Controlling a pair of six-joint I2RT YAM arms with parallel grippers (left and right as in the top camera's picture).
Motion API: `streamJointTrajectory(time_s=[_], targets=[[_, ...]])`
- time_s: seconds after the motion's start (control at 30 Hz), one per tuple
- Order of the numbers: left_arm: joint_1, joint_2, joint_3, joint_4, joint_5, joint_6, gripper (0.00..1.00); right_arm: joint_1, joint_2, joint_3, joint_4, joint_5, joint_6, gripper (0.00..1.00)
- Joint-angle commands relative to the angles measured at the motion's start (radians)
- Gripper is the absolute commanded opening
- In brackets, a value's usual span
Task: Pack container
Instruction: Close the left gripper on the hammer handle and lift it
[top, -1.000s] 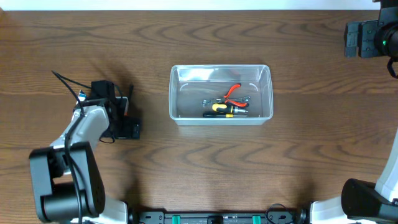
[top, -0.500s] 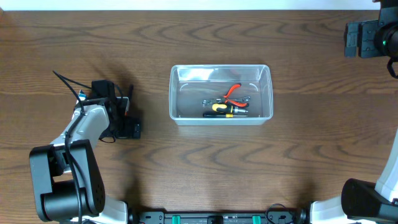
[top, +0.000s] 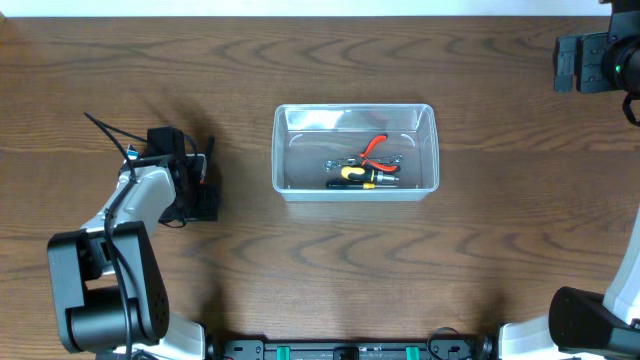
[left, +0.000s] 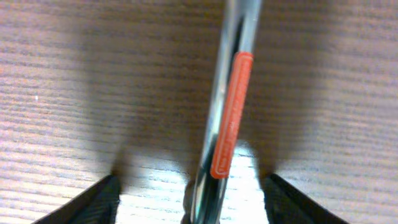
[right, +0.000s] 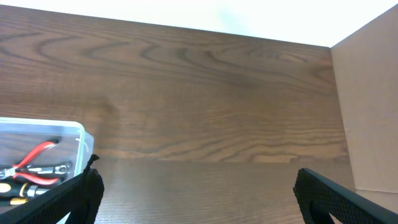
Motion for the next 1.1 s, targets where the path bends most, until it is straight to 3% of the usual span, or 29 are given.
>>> streamJointTrajectory(time_s=[0.0, 0.3, 0.63, 0.87, 1.07], targets=[[0.002, 0.024, 0.018, -0.008, 0.016, -0.002, 0.58, -0.007, 0.001, -0.004, -0.002, -0.007, 0.016, 0.99], [0.002, 0.024, 0.018, -0.010, 0.016, -0.002, 0.33, -0.007, 0.001, -0.004, -0.002, -0.006, 0.016, 0.99], [0.002, 0.024, 0.018, -0.010, 0.016, -0.002, 0.21, -0.007, 0.001, -0.004, -0.002, -0.007, 0.016, 0.99], [0.002, 0.023, 0.024, -0.006, 0.016, -0.002, 0.07, -0.007, 0.001, -0.004, -0.002, -0.007, 0.015, 0.99], [0.002, 0.007, 0.029, -0.017, 0.016, -0.003, 0.06, -0.007, 0.001, -0.004, -0.002, -0.007, 0.015, 0.99]])
